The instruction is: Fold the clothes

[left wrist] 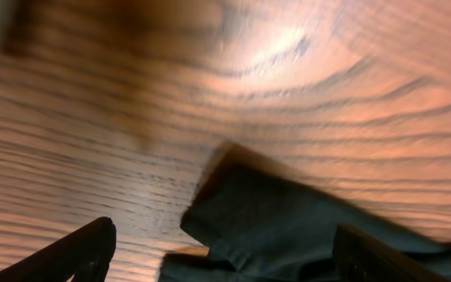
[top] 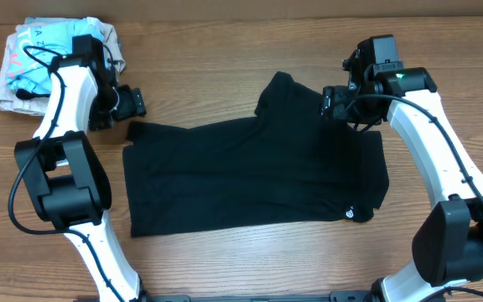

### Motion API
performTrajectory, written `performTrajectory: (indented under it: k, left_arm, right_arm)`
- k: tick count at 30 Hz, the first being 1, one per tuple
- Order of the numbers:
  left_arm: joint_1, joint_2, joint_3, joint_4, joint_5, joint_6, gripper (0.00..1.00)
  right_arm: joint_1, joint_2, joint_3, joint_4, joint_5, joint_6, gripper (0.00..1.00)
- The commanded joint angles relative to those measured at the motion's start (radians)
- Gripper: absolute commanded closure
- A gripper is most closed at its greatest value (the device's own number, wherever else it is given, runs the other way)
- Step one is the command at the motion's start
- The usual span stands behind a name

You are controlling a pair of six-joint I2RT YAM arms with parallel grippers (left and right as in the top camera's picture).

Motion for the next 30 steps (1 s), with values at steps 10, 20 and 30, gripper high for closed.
performTrajectory:
  k: [10, 20, 30]
  left_arm:
    - [-0.005, -0.007, -0.198, 0.136, 0.023, 0.026, 0.22]
    - [-0.019, -0.007, -0.214, 0.18, 0.023, 0.026, 0.54]
    - [-0.071, -0.005, -0.234, 0.27, 0.023, 0.026, 0.4]
  right_arm:
    - [-0.002, -0.01, 0.014, 0.019, 0.009, 0.026, 0.22]
    - [-0.002, -0.01, 0.014, 0.067, 0.009, 0.026, 0.26]
    - [-0.002, -0.01, 0.014, 0.124, 0.009, 0.026, 0.26]
